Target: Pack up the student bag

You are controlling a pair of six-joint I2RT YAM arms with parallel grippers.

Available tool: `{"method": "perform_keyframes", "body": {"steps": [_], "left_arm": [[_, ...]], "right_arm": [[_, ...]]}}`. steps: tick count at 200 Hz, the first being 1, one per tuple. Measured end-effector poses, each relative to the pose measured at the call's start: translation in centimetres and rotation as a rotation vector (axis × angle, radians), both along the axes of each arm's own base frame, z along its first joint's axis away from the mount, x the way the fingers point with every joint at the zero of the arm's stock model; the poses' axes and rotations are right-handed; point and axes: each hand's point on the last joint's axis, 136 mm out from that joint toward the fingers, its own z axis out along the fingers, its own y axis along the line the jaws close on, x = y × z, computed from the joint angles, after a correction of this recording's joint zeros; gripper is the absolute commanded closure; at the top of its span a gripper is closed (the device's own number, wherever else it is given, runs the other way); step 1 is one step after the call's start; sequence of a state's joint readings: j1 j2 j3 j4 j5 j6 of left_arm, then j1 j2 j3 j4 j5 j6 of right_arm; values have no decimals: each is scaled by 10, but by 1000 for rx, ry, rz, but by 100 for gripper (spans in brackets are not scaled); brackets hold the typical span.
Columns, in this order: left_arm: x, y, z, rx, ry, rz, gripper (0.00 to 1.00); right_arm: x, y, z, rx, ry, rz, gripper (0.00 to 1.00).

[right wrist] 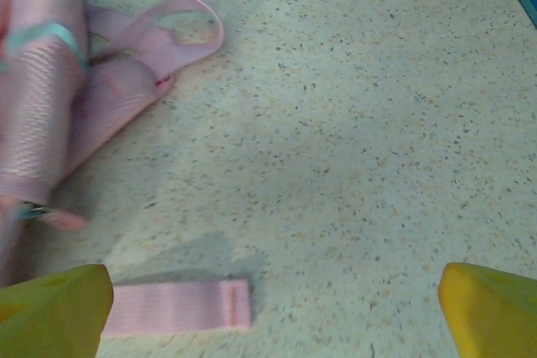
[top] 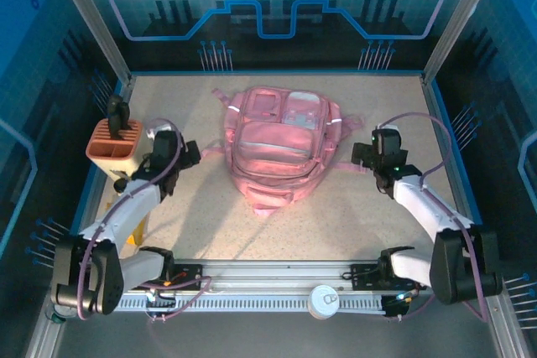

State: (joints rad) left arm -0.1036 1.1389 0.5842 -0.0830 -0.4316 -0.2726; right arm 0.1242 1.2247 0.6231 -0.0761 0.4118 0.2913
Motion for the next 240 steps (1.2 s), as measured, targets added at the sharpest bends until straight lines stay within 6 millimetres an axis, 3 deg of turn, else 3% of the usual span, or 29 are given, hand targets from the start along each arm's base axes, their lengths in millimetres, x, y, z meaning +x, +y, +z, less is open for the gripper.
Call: {"method": "perform_keyframes", "body": {"steps": [20,45,84,114,137,173,240], "left_arm": [[-5,2,-23,51,-58,-45,1],[2,-3,-31,75,-139,-111,1],[35,-21,-29,90,-253,-225,1],[49,-27,-36,77,-295,-297,1],[50,-27,-49,53,-263,-323,1],[63,-26,-33,49,-307,-326,1],[63,-26,-33,47,-307,-330,1]], "right_arm": [[5,-1,-24,-28,-23,35,0],[14,11,-39,-40,-83,137,0],[40,35,-27,-45,-258,305,0],[42,42,-38,-38,-271,358,0],[46,36,-32,-35,-300,349,1],[48,38,-27,-38,-321,361,0],[49,39,-26,-38,-326,370,0]]}}
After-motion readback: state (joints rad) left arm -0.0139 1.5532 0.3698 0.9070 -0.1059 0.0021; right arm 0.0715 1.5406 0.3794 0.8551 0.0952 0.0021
